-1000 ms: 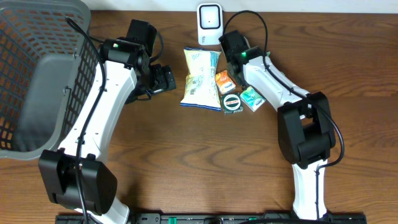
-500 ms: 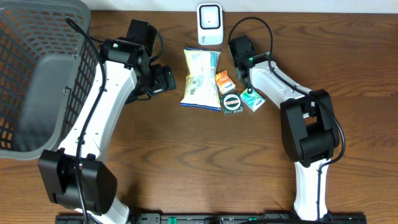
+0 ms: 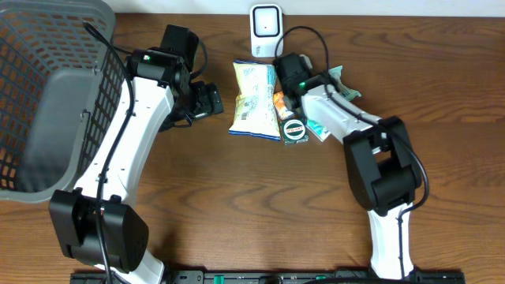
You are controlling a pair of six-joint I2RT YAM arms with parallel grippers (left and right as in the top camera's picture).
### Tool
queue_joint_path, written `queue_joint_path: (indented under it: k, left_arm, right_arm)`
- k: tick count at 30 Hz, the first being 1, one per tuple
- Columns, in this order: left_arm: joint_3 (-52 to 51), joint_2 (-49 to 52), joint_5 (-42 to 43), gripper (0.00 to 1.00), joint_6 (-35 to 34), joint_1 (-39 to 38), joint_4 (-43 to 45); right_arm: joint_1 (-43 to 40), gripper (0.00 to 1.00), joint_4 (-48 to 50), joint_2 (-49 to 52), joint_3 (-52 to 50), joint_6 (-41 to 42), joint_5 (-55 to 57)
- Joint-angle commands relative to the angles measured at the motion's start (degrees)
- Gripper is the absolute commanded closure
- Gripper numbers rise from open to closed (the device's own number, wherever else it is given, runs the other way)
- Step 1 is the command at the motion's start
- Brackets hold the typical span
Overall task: Scan the item barcode
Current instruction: 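Lower the right gripper onto the large green wipes pack, then grasp the large green wipes pack with the right gripper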
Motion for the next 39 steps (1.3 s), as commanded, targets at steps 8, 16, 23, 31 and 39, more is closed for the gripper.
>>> queue_joint_path:
  k: [8, 16, 23, 31, 39]
  left_arm:
    - [-0.31, 0.22, -0.13, 0.0, -0.72, 0.11, -0.15]
    - [-0.31, 0.22, -0.13, 0.0, -0.72, 0.11, -0.15]
    - [-0.31, 0.22, -0.13, 0.0, -0.72, 0.11, -0.15]
    - [-0.31, 0.22, -0.13, 0.0, -0.72, 0.11, -0.15]
    - [-0.31, 0.22, -0.13, 0.0, -0.72, 0.11, -0.15]
  right_arm:
    - [4.15, 0.08, -3.28, -1.07, 0.11, 0.13, -10.23]
    - [2.93, 0.14, -3.02, -1.07, -0.44, 0.11, -11.96]
    - [1.88, 0.2, -2.29, -1.07, -0.46, 0.11, -4.68]
    - [-1.55, 0.25, 0.57, -1.05, -1.57, 0.13, -4.37]
    - [-5.79, 0.26, 2.43, -0.96, -2.93, -0.26, -5.11]
